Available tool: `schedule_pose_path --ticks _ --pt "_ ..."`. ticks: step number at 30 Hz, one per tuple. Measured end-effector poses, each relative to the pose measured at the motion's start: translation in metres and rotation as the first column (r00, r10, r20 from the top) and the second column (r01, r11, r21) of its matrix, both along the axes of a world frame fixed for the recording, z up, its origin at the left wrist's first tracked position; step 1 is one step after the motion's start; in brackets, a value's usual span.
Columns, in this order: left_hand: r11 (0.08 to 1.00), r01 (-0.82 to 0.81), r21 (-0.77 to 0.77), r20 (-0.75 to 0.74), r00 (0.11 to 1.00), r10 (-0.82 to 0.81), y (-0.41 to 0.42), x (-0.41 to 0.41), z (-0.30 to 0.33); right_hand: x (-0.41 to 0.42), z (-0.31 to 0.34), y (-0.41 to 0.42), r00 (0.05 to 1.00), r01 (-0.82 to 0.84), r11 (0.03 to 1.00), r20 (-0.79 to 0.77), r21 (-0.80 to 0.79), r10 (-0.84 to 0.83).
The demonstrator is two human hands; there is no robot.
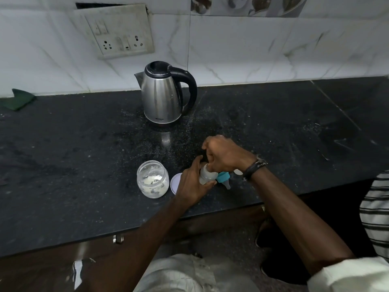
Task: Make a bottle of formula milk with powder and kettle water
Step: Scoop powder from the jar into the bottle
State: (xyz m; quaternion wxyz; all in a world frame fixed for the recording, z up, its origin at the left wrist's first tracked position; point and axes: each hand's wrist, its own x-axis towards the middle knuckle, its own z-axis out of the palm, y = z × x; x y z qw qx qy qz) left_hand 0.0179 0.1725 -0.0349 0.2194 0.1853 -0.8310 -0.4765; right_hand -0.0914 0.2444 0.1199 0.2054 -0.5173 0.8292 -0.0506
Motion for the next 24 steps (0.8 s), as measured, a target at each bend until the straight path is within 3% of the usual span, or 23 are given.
schedule_pose_path --ticks 2,5,8,10,14,21,24 --pt "1.000 0.000 -0.001 -0.007 1.000 0.000 0.001 0.000 0.000 -0.001 -0.001 0.000 0.999 0.000 1.000 0.042 0.008 0.000" --pt "1.000 -0.004 -0.028 -0.008 1.000 0.003 0.001 0.000 -0.002 -0.002 0.001 0.003 0.998 0.011 1.000 -0.058 0.015 -0.010" --pt "1.000 -0.004 -0.002 -0.009 1.000 0.004 0.001 0.000 -0.001 -0.002 0.003 0.003 0.999 0.007 1.000 0.050 0.019 -0.008" --pt "1.000 -0.013 -0.016 -0.011 1.000 0.013 0.001 0.000 -0.003 -0.002 0.002 0.003 0.999 -0.010 0.999 -0.039 0.035 0.011" --pt "1.000 -0.010 -0.002 -0.008 1.000 0.010 0.002 0.001 -0.001 -0.005 -0.001 0.003 0.999 -0.017 1.000 -0.034 0.016 0.017" --pt "0.999 -0.024 -0.033 -0.003 1.000 0.024 0.000 0.000 -0.005 -0.016 0.058 0.010 0.999 -0.040 0.998 0.008 -0.040 0.040" --pt "0.999 -0.034 -0.012 0.019 0.999 0.034 0.000 0.000 -0.005 -0.010 0.086 0.007 0.997 -0.070 0.988 0.024 -0.134 0.074"
